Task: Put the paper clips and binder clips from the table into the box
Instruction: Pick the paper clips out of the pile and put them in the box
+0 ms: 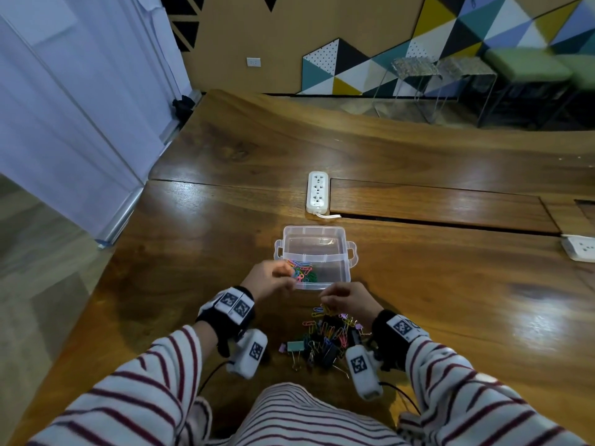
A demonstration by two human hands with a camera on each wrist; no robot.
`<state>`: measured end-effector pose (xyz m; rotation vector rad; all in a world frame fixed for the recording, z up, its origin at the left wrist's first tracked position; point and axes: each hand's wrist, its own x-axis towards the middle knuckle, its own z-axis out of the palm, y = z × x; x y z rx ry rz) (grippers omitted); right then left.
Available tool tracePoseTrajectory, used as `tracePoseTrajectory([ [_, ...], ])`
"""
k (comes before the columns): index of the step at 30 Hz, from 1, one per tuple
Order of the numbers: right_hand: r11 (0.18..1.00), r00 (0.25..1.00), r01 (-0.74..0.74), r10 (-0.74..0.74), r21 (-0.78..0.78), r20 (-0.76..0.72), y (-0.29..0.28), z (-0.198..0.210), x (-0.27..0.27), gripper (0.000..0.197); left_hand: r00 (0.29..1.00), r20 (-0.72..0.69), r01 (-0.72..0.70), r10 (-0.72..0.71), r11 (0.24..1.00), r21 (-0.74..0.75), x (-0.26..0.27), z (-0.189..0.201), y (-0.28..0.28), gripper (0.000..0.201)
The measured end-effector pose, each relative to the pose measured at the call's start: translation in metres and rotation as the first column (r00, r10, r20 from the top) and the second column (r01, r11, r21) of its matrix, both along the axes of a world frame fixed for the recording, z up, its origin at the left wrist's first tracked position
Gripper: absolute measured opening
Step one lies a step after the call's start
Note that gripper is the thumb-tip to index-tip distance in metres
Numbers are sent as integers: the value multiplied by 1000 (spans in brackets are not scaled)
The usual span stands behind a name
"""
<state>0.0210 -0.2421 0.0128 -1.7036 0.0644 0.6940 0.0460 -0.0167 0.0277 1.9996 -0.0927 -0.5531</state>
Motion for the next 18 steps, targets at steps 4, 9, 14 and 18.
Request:
tracePoseTrajectory([
  [4,994,995,95,-96,45,17,1,9,9,6,998,69,-11,4,995,96,26,7,-6,8],
  [9,983,986,164,-164,79,-1,2,22,39,13,989,86,87,-121,943,320,39,7,-5,22],
  [14,981,986,168,-167,93,-17,13,26,58,10,966,232,39,-113,952,302,23,14,3,26],
  [18,977,976,210,-211,24,51,29,25,69,17,963,249,41,-104,969,245,-1,15,2,21],
])
